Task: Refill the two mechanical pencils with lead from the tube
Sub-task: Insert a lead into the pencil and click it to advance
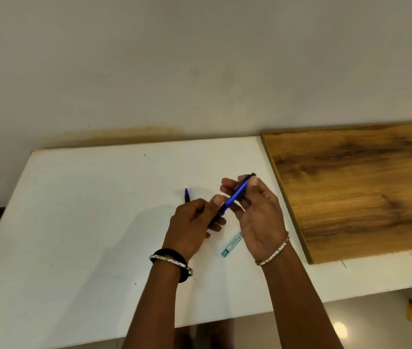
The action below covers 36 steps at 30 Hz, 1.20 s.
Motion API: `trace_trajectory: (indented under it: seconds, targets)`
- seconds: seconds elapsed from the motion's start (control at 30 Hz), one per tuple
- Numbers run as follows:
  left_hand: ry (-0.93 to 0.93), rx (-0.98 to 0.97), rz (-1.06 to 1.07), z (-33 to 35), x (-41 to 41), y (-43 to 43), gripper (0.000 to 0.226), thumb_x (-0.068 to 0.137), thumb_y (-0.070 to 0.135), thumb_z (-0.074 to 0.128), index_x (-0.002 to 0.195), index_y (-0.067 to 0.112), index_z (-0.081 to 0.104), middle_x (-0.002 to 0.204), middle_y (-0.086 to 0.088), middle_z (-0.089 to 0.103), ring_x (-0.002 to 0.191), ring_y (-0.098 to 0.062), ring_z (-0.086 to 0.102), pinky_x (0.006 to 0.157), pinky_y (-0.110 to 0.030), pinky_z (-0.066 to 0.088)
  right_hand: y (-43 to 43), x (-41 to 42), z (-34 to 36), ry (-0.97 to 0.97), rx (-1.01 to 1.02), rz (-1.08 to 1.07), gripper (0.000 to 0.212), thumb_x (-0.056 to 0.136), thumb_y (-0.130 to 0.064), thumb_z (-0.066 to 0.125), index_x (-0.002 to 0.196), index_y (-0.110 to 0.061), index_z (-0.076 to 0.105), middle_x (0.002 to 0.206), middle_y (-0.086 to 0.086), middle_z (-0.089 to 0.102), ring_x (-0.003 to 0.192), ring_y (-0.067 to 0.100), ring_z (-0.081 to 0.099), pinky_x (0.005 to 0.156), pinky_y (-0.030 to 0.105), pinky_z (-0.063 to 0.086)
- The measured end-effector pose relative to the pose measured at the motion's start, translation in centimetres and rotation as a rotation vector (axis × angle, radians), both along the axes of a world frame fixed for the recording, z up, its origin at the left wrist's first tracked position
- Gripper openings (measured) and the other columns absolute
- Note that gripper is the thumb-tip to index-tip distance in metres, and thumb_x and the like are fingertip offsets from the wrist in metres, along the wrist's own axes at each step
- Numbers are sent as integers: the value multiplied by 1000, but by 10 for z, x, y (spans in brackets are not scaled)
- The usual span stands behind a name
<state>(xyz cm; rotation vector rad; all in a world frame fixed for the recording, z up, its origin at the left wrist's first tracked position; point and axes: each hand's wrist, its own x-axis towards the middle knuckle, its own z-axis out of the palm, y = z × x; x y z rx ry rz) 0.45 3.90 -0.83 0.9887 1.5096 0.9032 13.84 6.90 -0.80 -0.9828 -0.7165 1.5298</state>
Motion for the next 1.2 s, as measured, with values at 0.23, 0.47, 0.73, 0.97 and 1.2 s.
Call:
trace_trajectory:
  seconds: [0.23,0.47,0.73,0.97,1.2]
  targets:
    - [-192,-109,-86,-2,-14,-5,28,90,39,60,87,16,76,78,-5,76,61,-10,66,45,-18,44,4,25,2,684,-136,-136,49,95,-56,34,71,-15,47,55,-3,31,47,11,27,51,25,29]
    - [-257,-135,-263,2,-16,-7,17,86,24,68,99,18,77,90,-5,78,70,-9,68,49,-16,46,-2,32,2,796,-102,-123,52,91,-51,34,50,-19,30,47,-6,13,42,11,11,43,24,17]
    - [-389,-91,-357,4,-16,-8,31,74,36,73,103,23,76,101,-6,76,78,-11,71,51,-16,47,1,32,10,813,-39,-110,52,93,-40,21,47,-18,32,45,-6,13,39,11,10,39,23,20]
    - [-410,-76,-384,-1,-18,-7,34,75,41,72,106,25,75,104,-4,76,79,-10,71,50,-15,46,2,32,10,790,9,-70,53,93,-41,20,46,-18,33,44,-6,14,38,11,11,39,23,19]
    - [-451,-72,-412,-3,-20,-8,39,76,45,72,109,23,74,108,-4,75,80,-9,72,50,-14,46,2,33,8,802,27,-72,54,93,-41,21,46,-18,34,43,-6,15,37,11,12,38,22,22]
